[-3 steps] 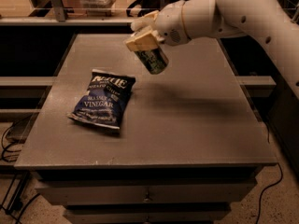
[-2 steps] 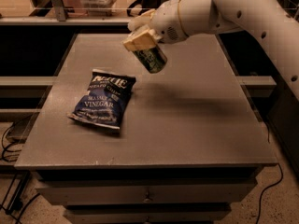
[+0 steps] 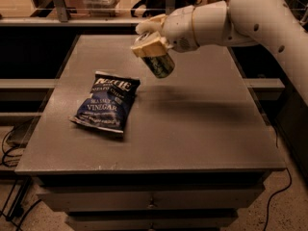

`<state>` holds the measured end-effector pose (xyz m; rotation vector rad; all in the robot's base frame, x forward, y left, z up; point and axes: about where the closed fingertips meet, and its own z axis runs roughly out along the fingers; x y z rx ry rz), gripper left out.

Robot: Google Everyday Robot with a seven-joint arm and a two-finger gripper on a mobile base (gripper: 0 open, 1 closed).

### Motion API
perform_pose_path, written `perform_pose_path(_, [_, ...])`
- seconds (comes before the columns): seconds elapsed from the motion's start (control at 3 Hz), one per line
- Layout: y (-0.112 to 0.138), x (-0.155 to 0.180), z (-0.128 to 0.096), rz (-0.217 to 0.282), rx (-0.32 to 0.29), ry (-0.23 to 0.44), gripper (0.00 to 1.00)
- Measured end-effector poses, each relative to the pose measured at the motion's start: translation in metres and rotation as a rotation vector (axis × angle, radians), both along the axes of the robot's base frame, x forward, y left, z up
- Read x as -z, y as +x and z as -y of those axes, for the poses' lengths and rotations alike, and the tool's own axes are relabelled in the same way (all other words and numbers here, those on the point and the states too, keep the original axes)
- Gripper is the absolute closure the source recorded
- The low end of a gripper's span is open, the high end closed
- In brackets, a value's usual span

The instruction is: Place green can upright

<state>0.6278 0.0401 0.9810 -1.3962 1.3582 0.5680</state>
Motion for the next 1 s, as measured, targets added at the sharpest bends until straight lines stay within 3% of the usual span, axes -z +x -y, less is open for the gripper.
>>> perform_pose_path(1.0, [-0.012, 0.011, 0.028, 0.064, 0.041, 0.226, 1.00])
